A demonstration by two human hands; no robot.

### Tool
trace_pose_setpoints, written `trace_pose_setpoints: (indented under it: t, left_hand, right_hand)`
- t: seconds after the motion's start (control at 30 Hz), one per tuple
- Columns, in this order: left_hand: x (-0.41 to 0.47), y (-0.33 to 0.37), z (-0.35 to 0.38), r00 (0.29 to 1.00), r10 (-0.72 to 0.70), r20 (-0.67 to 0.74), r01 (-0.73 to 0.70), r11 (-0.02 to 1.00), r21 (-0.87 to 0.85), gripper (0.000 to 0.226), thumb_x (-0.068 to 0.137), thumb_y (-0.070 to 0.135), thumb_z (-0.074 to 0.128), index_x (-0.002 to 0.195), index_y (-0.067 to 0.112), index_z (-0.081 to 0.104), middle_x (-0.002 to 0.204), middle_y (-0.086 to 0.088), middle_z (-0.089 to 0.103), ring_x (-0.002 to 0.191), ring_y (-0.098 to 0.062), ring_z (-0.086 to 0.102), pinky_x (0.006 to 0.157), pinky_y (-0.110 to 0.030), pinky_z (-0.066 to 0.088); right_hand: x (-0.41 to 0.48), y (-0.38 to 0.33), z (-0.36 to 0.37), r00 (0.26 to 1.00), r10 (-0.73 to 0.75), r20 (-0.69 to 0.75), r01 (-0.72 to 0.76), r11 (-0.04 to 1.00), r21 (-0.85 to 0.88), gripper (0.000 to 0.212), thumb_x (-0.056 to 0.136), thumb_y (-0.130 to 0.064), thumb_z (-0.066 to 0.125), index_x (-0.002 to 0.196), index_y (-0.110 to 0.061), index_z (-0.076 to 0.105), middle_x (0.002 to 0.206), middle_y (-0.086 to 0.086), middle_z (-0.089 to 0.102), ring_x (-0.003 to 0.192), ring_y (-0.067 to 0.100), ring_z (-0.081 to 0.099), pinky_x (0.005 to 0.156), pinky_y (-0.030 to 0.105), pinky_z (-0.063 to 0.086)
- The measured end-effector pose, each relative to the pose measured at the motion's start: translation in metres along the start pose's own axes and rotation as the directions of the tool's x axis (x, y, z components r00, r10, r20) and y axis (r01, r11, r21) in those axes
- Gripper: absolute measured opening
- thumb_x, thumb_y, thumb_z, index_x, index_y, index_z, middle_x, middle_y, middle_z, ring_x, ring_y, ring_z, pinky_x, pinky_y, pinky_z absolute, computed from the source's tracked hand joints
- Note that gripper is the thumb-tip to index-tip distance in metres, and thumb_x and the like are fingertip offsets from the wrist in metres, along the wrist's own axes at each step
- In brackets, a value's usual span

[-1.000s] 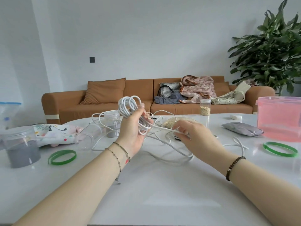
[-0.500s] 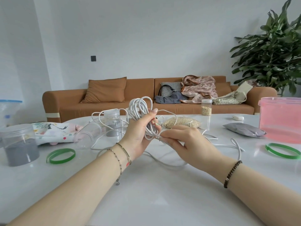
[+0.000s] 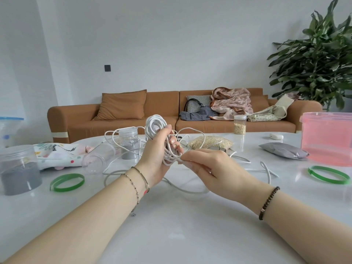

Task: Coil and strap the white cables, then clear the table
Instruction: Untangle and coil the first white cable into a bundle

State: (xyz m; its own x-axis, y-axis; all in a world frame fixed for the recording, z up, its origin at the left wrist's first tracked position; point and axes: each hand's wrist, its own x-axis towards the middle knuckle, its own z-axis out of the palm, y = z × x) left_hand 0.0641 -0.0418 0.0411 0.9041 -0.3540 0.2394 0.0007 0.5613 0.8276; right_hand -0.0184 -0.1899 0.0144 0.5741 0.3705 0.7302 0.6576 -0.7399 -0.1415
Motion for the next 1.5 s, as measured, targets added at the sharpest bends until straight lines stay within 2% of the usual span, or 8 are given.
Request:
trace_pose_setpoints:
  t: [0.3,0.57,0.77,0.87,1.0,1.13,1.33,1.5]
  left_hand:
    - [0.006,-0.007,-0.006,0.964,0.264,-0.031,-0.25,0.941,0.229,0.04,0.101,0.024,0.056,0.061,0.025,0.06,0.06,0.004,0.051,0.057,-0.011,0.058,0.08,-0.041,0.044]
    - [-0.002,0.008,0.004,0.998,-0.026,0.049,0.035,0.978,-0.204,0.026,0.099,0.022,0.058,0.076,0.013,0.051,0.061,0.0,0.047,0.058,-0.012,0.051,0.07,-0.034,0.06]
    - [-0.011,0.009,0.005,0.958,-0.176,0.227,0.188,0.982,-0.033,0.026,0.1,0.02,0.054,0.076,0.013,0.048,0.052,0.0,0.038,0.052,-0.014,0.052,0.082,-0.043,0.06]
    - [-0.01,0.005,0.004,0.948,-0.225,0.223,0.202,0.972,0.122,0.024,0.102,0.023,0.051,0.079,0.015,0.045,0.055,0.002,0.041,0.086,-0.02,0.073,0.093,-0.048,0.057]
    - [-0.007,0.007,0.0,0.954,-0.221,0.201,0.218,0.975,0.037,0.019,0.101,0.018,0.053,0.083,0.014,0.049,0.063,-0.001,0.045,0.115,-0.028,0.067,0.102,-0.059,0.048]
    - [-0.01,0.009,0.002,0.967,-0.217,0.134,0.219,0.976,-0.004,0.016,0.1,0.016,0.056,0.09,0.004,0.057,0.08,-0.013,0.072,0.11,-0.032,0.069,0.097,-0.06,0.05]
    - [-0.011,0.003,-0.001,0.957,-0.248,0.148,0.23,0.965,0.126,0.016,0.1,0.018,0.057,0.107,0.004,0.059,0.1,-0.014,0.069,0.106,-0.033,0.07,0.093,-0.059,0.053]
    - [-0.01,0.004,-0.002,0.946,-0.274,0.176,0.22,0.936,0.274,0.023,0.101,0.025,0.054,0.104,0.004,0.064,0.1,-0.013,0.073,0.087,-0.027,0.074,0.09,-0.044,0.058]
  right_hand:
    - [0.002,-0.005,0.0,0.999,0.019,0.038,-0.021,0.998,0.064,0.015,0.099,-0.025,0.053,0.103,-0.017,0.065,0.074,-0.007,0.053,0.067,0.013,0.046,0.06,0.023,0.038]
    - [-0.001,0.006,0.0,0.97,0.199,0.141,-0.186,0.977,-0.1,0.027,0.098,-0.044,0.048,0.083,-0.026,0.059,0.066,-0.011,0.056,0.066,0.012,0.049,0.065,0.037,0.048]
    - [0.003,0.008,-0.011,0.858,0.513,-0.031,-0.485,0.788,-0.381,0.077,0.071,-0.085,0.047,0.06,-0.01,0.036,0.053,0.003,0.038,0.054,0.02,0.034,0.052,0.036,0.03]
    - [0.002,0.015,-0.011,0.898,0.439,-0.037,-0.428,0.849,-0.309,0.052,0.083,-0.066,0.052,0.069,-0.016,0.06,0.063,-0.003,0.057,0.064,0.019,0.049,0.061,0.039,0.045]
    - [-0.001,0.031,-0.008,0.97,0.244,-0.018,-0.243,0.954,-0.174,0.02,0.102,-0.025,0.05,0.089,-0.017,0.064,0.073,-0.016,0.051,0.071,0.004,0.049,0.067,0.03,0.039]
    - [0.001,0.034,-0.01,0.964,0.227,-0.136,-0.246,0.958,-0.144,0.014,0.099,-0.017,0.057,0.093,-0.013,0.069,0.069,-0.019,0.05,0.068,0.002,0.051,0.065,0.023,0.038]
    - [0.0,0.023,-0.013,0.952,0.266,-0.154,-0.298,0.92,-0.254,0.012,0.095,-0.03,0.063,0.094,-0.029,0.075,0.078,-0.012,0.068,0.07,0.01,0.05,0.06,0.03,0.039]
    - [0.001,0.024,-0.011,0.958,0.231,-0.172,-0.26,0.95,-0.171,0.014,0.094,-0.028,0.065,0.083,-0.02,0.068,0.066,-0.011,0.061,0.063,0.015,0.053,0.062,0.041,0.049]
